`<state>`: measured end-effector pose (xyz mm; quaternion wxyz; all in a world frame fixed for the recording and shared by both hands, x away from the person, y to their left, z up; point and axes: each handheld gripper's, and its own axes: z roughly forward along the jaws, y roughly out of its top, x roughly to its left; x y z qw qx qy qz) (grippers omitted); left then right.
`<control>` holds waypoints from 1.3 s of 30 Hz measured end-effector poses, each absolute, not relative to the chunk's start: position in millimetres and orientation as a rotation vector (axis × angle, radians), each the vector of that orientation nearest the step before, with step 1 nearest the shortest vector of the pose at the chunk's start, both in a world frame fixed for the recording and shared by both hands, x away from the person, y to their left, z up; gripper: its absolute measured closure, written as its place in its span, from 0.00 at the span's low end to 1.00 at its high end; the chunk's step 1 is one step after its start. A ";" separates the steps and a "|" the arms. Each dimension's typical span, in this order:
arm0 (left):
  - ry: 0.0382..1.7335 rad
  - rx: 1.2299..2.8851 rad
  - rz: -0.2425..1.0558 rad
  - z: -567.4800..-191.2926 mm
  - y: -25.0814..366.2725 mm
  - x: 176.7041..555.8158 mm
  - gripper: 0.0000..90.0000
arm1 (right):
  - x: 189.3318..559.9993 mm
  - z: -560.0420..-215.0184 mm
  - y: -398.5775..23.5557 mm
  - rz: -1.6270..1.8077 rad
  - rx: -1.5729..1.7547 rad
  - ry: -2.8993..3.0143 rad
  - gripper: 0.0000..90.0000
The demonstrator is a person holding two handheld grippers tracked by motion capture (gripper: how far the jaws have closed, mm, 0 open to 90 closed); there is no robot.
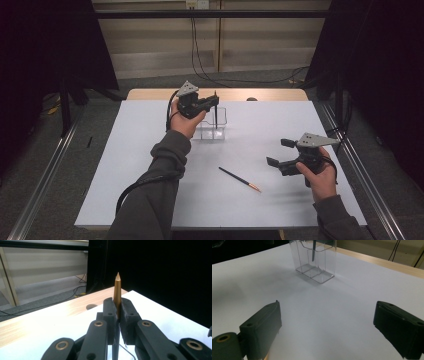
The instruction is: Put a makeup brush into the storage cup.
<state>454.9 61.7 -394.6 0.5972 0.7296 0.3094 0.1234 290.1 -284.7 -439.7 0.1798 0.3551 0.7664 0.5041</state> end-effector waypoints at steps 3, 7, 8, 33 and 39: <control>0.725 1.703 0.288 -395.6 62.5 454.1 0.93 | 289.8 -439.3 -284.1 1.425 1.004 2.163 0.08; 0.737 1.693 0.279 -398.1 63.0 454.2 0.93 | 289.6 -439.5 -283.9 1.426 1.003 2.165 0.08; 0.720 1.688 0.266 -399.6 63.0 454.9 0.93 | 289.4 -439.5 -283.8 1.422 1.010 2.163 0.08; 0.759 1.711 0.268 -412.9 62.5 449.0 0.93 | 289.3 -439.7 -282.9 1.427 1.005 2.166 0.09; 0.771 1.712 0.269 -414.8 63.4 448.2 0.93 | 289.6 -440.2 -282.3 1.428 1.004 2.165 0.09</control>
